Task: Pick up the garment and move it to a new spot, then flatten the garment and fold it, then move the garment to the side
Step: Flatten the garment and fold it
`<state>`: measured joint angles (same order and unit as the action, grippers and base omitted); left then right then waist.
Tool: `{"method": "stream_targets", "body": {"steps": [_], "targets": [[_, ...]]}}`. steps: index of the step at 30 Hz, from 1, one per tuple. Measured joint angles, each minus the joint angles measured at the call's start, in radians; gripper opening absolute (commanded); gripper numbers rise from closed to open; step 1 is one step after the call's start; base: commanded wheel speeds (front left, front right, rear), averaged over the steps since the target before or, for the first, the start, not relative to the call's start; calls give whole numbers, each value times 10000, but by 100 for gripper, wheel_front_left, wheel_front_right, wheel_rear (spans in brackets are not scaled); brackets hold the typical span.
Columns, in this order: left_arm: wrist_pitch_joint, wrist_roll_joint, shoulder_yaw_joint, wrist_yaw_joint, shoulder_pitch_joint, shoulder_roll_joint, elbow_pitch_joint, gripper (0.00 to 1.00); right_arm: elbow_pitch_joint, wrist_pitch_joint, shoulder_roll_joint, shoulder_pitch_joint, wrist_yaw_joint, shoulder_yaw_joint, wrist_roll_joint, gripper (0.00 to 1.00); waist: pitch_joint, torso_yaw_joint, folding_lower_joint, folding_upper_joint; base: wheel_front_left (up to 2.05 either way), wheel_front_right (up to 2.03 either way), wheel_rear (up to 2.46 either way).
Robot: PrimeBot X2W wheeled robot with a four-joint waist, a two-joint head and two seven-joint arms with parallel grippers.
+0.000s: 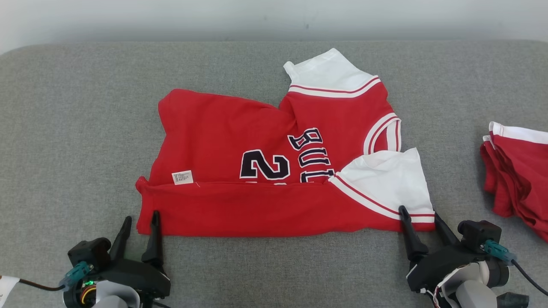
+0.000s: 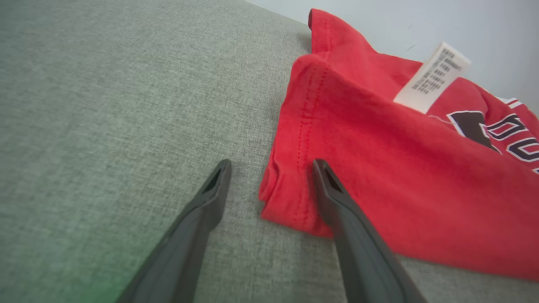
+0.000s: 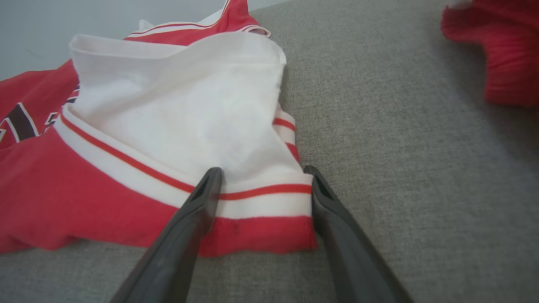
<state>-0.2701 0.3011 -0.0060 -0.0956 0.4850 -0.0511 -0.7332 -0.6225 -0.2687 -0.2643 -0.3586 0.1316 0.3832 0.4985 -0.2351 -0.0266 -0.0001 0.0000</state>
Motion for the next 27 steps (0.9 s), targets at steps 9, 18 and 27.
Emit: {"method": "stream_targets", "body": {"steps": [9,18,27], "targets": [[-36,905,-1039,-276,137,-96,-263,0,-100,-44,-117,-17,0,305,150,84,-50,4,-1,-1,0,0,0],[8,1283,-1465,-347,-15,-27,-21,0,-184,-6,-132,-14,0,286,226,0,124,52,2,1,0,0,0],[38,819,-936,-351,-1043,13,-109,0,-359,40,-100,722,0,382,313,0,1035,67,2,1,0,0,0]]}}
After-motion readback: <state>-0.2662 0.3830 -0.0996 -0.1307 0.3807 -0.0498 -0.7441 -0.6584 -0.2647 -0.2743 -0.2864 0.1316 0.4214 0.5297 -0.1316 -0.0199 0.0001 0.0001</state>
